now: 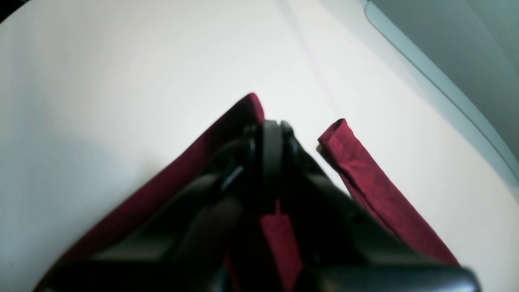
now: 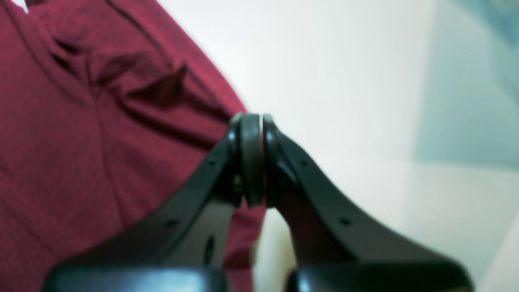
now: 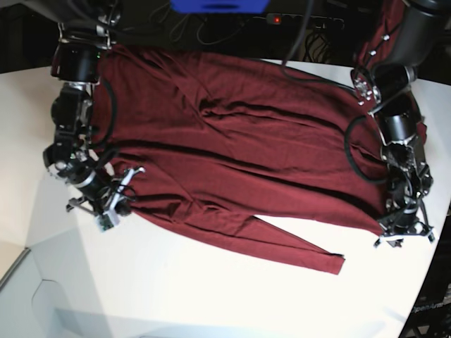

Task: Layout the t-shirt on the table in an organized manner, then fold the t-shirt properly
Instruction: 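Hold the grasped edges with both grippers and pull them apart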

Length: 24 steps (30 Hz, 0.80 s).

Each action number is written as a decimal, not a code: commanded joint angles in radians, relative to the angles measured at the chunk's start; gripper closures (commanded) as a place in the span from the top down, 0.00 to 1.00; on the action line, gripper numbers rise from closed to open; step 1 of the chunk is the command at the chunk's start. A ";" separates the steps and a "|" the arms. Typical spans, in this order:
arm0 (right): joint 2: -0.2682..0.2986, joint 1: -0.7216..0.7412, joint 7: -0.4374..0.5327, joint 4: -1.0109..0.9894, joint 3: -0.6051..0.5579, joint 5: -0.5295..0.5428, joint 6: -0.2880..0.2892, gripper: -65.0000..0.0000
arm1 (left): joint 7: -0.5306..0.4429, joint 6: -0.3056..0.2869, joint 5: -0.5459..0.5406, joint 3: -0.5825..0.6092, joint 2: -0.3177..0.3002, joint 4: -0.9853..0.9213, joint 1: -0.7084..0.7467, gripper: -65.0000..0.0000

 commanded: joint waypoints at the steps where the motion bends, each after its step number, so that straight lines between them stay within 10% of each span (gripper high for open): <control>1: 0.009 0.036 0.000 -0.006 0.001 0.007 -0.005 0.07 | -0.025 -0.011 -0.006 0.002 -0.014 0.016 -0.033 0.00; 11: 0.029 0.107 -0.024 -0.123 0.009 0.007 -0.005 0.63 | -0.027 -0.011 -0.006 0.001 -0.017 0.011 -0.033 0.00; 24: 0.035 0.130 0.063 -0.269 0.009 0.007 -0.005 0.64 | -0.027 -0.011 -0.006 0.001 -0.014 0.010 -0.022 0.00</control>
